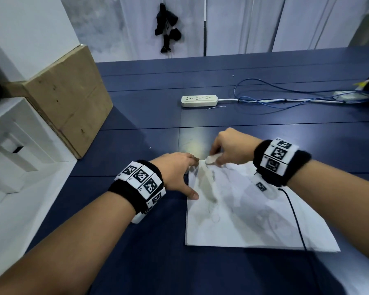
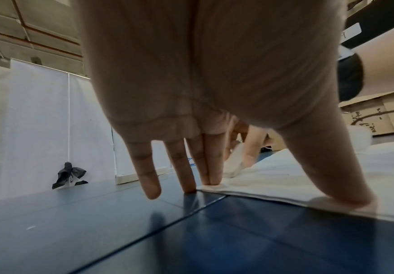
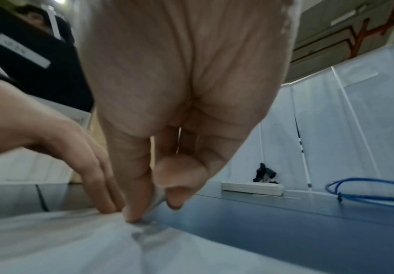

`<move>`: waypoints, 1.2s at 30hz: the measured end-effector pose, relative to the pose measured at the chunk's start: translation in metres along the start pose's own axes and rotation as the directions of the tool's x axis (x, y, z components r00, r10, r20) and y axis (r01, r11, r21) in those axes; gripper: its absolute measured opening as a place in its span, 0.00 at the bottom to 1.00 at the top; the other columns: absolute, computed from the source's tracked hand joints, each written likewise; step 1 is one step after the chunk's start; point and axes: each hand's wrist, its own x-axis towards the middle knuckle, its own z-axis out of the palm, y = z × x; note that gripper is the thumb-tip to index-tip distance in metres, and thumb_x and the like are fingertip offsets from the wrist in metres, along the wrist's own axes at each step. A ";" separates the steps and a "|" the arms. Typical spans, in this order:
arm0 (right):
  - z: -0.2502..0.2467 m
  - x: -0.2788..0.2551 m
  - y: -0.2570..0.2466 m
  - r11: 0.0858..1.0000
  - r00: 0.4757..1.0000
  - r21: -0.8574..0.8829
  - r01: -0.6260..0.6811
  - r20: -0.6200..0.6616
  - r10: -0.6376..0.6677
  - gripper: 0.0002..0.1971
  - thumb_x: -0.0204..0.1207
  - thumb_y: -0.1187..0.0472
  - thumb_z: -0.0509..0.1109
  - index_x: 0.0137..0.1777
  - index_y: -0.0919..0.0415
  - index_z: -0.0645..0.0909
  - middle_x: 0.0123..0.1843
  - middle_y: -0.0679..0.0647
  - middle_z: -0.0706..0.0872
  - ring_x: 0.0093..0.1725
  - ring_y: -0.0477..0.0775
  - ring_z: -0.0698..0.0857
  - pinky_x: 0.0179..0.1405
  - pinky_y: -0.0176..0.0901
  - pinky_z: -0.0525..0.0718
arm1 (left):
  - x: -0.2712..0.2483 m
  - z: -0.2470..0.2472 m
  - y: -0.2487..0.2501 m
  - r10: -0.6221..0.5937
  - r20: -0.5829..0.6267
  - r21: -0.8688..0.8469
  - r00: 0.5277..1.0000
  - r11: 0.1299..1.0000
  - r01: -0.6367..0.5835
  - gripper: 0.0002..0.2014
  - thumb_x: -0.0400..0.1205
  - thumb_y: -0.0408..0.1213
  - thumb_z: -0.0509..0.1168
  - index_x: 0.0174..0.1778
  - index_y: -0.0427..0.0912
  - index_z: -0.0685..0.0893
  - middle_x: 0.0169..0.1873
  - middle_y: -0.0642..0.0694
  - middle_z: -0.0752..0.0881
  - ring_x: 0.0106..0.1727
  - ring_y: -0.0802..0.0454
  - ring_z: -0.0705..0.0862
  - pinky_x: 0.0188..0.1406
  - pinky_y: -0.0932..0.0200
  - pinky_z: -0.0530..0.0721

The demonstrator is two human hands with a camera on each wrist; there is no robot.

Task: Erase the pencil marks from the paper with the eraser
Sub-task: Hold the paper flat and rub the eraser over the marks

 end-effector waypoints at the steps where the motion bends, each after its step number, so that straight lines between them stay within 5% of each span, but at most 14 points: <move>1: 0.001 0.005 0.003 1.000 0.999 -0.007 -0.010 -0.032 0.010 0.13 0.68 0.58 0.79 0.53 0.54 0.91 0.48 0.50 0.92 0.44 0.49 0.85 0.40 0.35 0.77 | -0.001 -0.001 0.001 -0.005 0.004 0.008 1.000 1.000 0.005 0.52 0.63 0.69 0.75 0.79 0.46 0.70 0.78 0.56 0.70 0.76 0.52 0.71 0.74 0.47 0.73; 4: 0.006 -0.003 0.003 0.998 0.998 -0.033 0.055 -0.036 -0.057 0.13 0.67 0.57 0.78 0.53 0.53 0.91 0.43 0.44 0.89 0.46 0.51 0.85 0.44 0.36 0.75 | 0.000 0.000 0.000 -0.019 0.007 0.003 1.000 1.000 0.019 0.53 0.62 0.70 0.74 0.80 0.47 0.69 0.78 0.57 0.69 0.77 0.53 0.71 0.74 0.43 0.72; 9: 0.014 -0.037 -0.007 0.987 0.952 0.053 0.151 0.262 -0.160 0.17 0.62 0.47 0.73 0.52 0.44 0.89 0.42 0.42 0.88 0.30 0.48 0.89 0.37 0.47 0.89 | 0.002 0.001 -0.002 -0.022 0.015 -0.015 1.000 1.000 0.022 0.53 0.61 0.70 0.75 0.80 0.47 0.70 0.78 0.59 0.68 0.77 0.55 0.71 0.74 0.42 0.72; 12: 0.008 -0.015 -0.002 0.992 0.982 -0.015 0.124 0.143 -0.120 0.13 0.68 0.57 0.75 0.52 0.51 0.90 0.42 0.46 0.89 0.24 0.45 0.87 0.31 0.45 0.90 | 0.002 0.000 -0.001 -0.024 0.022 -0.007 0.999 1.000 0.024 0.52 0.61 0.70 0.75 0.79 0.47 0.71 0.76 0.59 0.69 0.74 0.54 0.73 0.72 0.43 0.73; 16: 0.005 0.002 0.009 1.000 1.000 -0.017 0.022 -0.011 -0.022 0.12 0.69 0.60 0.74 0.52 0.55 0.91 0.43 0.50 0.90 0.27 0.51 0.88 0.24 0.41 0.87 | 0.002 0.001 -0.001 -0.028 0.025 0.001 0.999 1.000 0.028 0.51 0.61 0.71 0.74 0.78 0.47 0.72 0.75 0.59 0.70 0.74 0.54 0.74 0.71 0.42 0.74; 19: 0.010 -0.021 0.003 0.990 0.991 -0.055 0.127 0.054 -0.124 0.12 0.67 0.58 0.74 0.50 0.52 0.91 0.44 0.46 0.88 0.31 0.48 0.85 0.36 0.42 0.87 | 0.002 0.002 -0.003 -0.020 0.022 -0.001 1.000 1.000 0.020 0.51 0.62 0.71 0.74 0.79 0.47 0.71 0.75 0.59 0.69 0.74 0.54 0.73 0.71 0.42 0.74; 23: 0.008 -0.034 -0.004 0.991 0.961 0.054 0.122 0.243 -0.132 0.14 0.66 0.46 0.75 0.50 0.48 0.89 0.44 0.46 0.89 0.22 0.45 0.86 0.34 0.48 0.89 | 0.002 0.003 -0.005 -0.010 0.016 -0.025 1.000 1.000 0.011 0.52 0.62 0.71 0.74 0.79 0.46 0.71 0.76 0.59 0.69 0.75 0.55 0.72 0.72 0.44 0.74; 27: 0.001 0.000 0.005 0.998 0.996 0.024 0.061 0.066 -0.063 0.09 0.70 0.60 0.77 0.51 0.55 0.91 0.41 0.48 0.89 0.19 0.45 0.85 0.30 0.46 0.90 | 0.003 0.004 -0.005 -0.015 0.014 -0.041 1.000 0.999 0.016 0.52 0.62 0.70 0.75 0.79 0.46 0.71 0.76 0.59 0.69 0.75 0.55 0.71 0.71 0.47 0.77; 31: 0.007 0.001 0.009 0.998 0.998 0.008 0.057 0.017 -0.057 0.12 0.71 0.60 0.76 0.54 0.56 0.90 0.45 0.50 0.88 0.24 0.51 0.88 0.23 0.38 0.86 | 0.004 0.005 -0.005 -0.019 0.012 -0.048 1.000 0.999 0.019 0.52 0.62 0.69 0.75 0.79 0.45 0.72 0.76 0.58 0.69 0.75 0.54 0.72 0.70 0.46 0.77; 36: 0.010 -0.041 -0.007 0.979 0.933 0.077 0.187 0.298 -0.201 0.12 0.70 0.51 0.77 0.53 0.49 0.89 0.45 0.46 0.88 0.25 0.48 0.88 0.33 0.40 0.87 | 0.006 0.006 -0.006 -0.012 0.007 -0.057 1.000 0.998 0.013 0.52 0.62 0.68 0.76 0.79 0.44 0.72 0.76 0.57 0.69 0.75 0.55 0.72 0.71 0.47 0.76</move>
